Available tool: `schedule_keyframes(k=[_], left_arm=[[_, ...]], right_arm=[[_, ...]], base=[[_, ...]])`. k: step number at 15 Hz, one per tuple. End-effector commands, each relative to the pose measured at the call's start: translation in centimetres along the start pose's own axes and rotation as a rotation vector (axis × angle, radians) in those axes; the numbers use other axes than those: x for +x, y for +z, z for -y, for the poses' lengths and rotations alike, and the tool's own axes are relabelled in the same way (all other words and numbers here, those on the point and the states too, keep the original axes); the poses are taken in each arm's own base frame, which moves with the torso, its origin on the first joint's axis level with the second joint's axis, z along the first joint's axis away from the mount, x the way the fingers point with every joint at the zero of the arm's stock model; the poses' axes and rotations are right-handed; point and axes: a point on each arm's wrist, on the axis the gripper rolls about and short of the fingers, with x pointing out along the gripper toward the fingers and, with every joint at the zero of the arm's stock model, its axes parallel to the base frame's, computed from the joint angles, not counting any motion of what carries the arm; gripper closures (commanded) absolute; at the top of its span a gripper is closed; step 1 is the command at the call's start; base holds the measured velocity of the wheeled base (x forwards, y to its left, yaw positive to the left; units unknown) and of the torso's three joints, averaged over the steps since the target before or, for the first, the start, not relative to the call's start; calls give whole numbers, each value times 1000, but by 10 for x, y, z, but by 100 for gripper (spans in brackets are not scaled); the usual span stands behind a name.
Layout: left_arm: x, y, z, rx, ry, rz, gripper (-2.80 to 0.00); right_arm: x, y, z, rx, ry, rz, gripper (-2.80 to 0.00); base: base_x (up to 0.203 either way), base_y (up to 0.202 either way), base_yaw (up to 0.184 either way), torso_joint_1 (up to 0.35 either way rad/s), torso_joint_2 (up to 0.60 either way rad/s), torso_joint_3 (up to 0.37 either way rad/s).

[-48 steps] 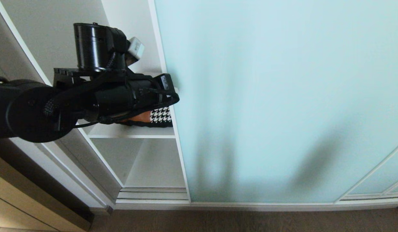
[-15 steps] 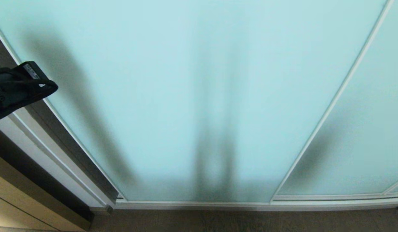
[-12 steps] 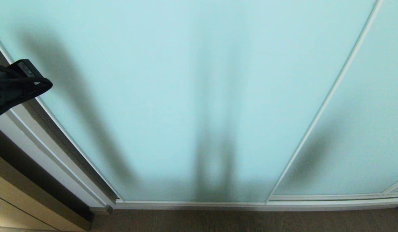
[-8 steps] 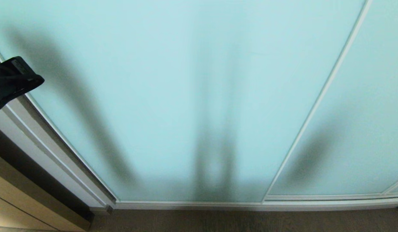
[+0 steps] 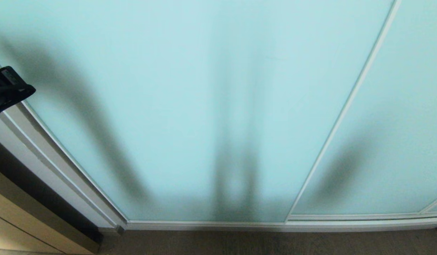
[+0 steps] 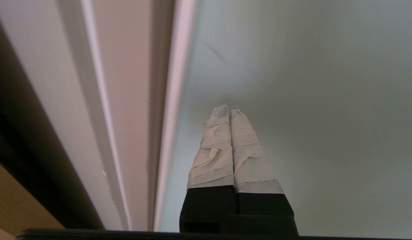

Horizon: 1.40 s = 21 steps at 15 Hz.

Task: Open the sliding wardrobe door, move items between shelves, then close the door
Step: Close the door

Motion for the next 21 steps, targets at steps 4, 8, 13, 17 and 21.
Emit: schedule_keyframes(k=[4,8,13,17,21], left_arm=[[10,-1,-7,-3,30,30,0],[0,3,-6,-9,-4,34,0],[-83,10,-2,40,-387,-24,0],[-162,-22,-15,167,-598,-74,0],[-215,-57,-32,182,-586,-117,0]], right_arm=[[0,0,0,0,0,-1,0],[0,0,0,0,0,-3,0],[0,0,0,0,0,-1,0],[0,0,0,0,0,-2,0],[0,0,0,0,0,-2,0]], base=[[0,0,0,0,0,0],[0,0,0,0,0,0],[0,0,0,0,0,0],[0,0,0,0,0,0],[0,0,0,0,0,0]])
